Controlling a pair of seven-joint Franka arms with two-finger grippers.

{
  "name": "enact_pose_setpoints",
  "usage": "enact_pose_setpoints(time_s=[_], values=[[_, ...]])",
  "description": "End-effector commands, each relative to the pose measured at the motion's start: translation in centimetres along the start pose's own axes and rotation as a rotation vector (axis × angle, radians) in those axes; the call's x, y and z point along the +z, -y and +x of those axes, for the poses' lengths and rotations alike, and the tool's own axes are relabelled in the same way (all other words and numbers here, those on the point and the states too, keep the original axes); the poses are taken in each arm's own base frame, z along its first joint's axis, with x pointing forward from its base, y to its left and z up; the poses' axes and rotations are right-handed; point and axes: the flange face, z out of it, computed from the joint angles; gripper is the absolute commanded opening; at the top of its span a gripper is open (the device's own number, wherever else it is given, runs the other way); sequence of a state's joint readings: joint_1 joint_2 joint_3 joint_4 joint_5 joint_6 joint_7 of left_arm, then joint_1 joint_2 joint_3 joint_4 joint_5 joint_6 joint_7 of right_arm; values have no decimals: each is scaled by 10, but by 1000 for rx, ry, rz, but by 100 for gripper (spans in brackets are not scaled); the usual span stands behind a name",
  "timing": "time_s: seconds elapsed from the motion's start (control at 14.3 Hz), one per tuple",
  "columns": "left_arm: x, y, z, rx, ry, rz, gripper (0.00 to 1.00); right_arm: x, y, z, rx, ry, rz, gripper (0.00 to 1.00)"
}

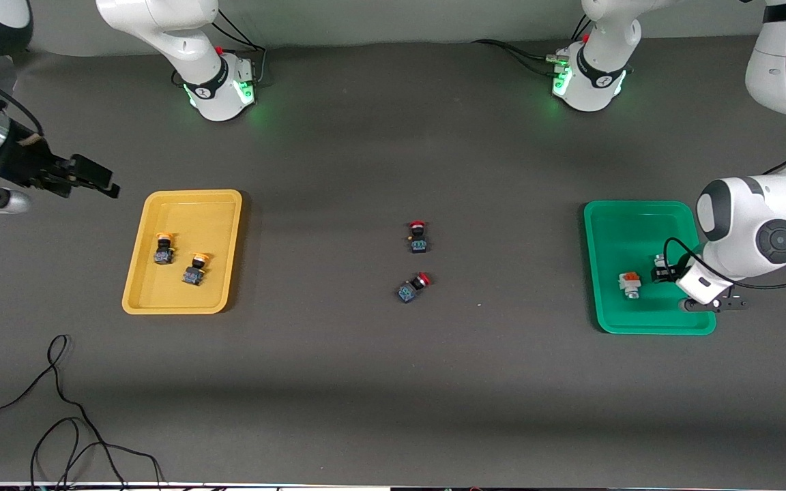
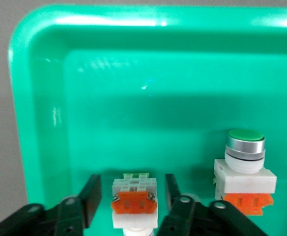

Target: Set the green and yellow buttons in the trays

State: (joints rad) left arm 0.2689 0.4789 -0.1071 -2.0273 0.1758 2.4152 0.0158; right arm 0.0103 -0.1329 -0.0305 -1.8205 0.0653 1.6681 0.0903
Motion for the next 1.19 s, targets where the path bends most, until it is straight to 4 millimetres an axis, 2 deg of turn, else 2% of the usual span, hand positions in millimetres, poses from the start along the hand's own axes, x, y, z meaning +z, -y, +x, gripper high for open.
enact_pose_setpoints(time_s=[0.0, 0.14, 0.28, 0.49, 0.7, 0.77, 0.91, 1.12], values=[[-52, 10, 14, 23, 43, 27, 100, -5, -2, 11, -32, -45, -52, 100], [-101, 15, 20, 18, 87, 38, 100, -16, -1, 27, -53, -57, -52, 100], [-153, 13, 15, 12, 92, 47, 100, -21, 6, 36, -70, -55, -54, 100], [-220, -1, -2, 19, 92, 12, 100, -24, 24, 41, -88, -46, -54, 100], [-295, -9, -27, 63, 114, -41, 100, -26, 43, 37, -124, -54, -54, 100], [-314, -16, -34, 74, 115, -46, 100, -27, 42, 38, -118, -56, -51, 100], [-345, -53, -50, 133, 89, -28, 100, -31, 38, 37, -107, -69, -39, 100], [-367, -92, -65, 185, 75, -10, 100, -40, 39, 33, -114, -88, -37, 100]])
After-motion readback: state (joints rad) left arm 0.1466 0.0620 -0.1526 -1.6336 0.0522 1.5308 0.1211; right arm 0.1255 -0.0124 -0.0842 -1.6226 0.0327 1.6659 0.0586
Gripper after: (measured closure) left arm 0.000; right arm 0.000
